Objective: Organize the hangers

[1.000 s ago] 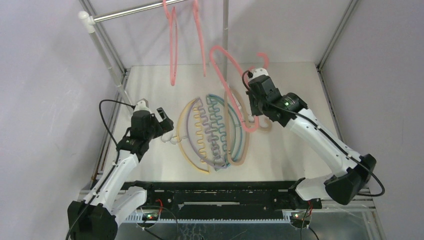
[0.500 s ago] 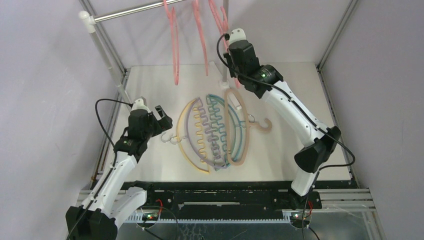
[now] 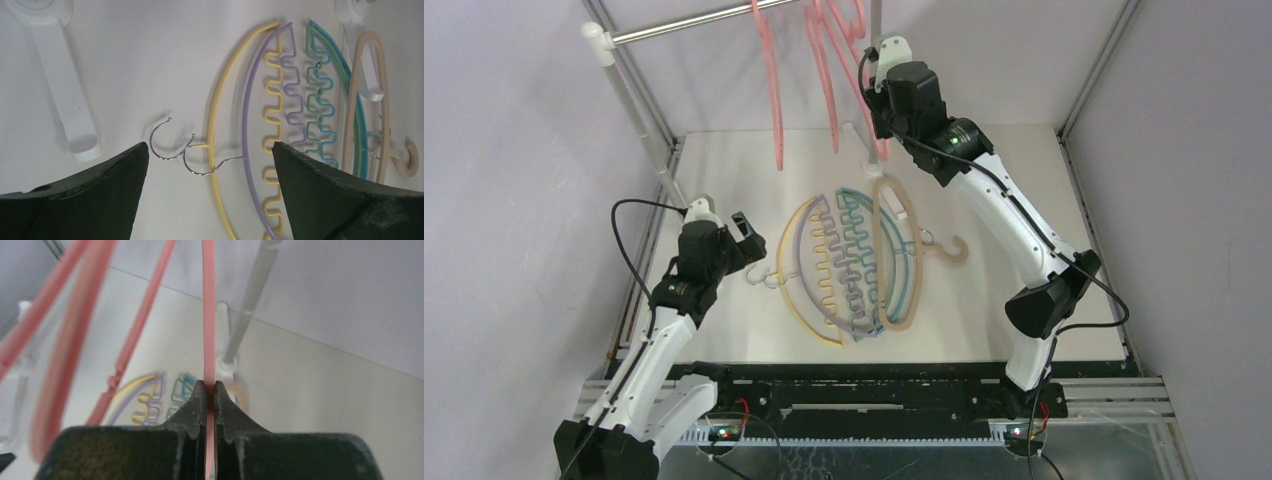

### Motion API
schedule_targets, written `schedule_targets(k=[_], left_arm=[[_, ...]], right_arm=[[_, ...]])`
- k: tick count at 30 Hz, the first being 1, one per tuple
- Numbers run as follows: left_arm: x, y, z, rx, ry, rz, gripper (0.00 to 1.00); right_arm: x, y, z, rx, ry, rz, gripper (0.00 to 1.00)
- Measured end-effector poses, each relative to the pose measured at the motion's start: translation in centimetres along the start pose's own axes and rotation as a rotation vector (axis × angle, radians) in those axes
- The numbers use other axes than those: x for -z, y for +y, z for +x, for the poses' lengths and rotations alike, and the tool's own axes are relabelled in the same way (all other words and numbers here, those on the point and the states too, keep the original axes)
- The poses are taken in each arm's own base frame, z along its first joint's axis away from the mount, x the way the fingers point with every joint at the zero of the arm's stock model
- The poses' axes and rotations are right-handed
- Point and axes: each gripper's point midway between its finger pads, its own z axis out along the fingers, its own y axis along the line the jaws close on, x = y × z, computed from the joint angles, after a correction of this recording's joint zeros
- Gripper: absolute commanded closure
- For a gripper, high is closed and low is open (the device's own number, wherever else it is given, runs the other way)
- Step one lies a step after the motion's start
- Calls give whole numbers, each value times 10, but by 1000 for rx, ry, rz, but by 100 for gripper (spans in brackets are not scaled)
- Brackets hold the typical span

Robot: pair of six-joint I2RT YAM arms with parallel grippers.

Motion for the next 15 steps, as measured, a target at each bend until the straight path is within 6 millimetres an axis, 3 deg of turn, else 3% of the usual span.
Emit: schedule_targets(k=[9,15], left_arm=[[-10,4,10,-9,47,-26,2],[-14,6,15,-18,65,-35,2]], right_arm=[[28,2,-48,-35,-99,-66,100],[16,5,-60,-49,-116,-100,100]])
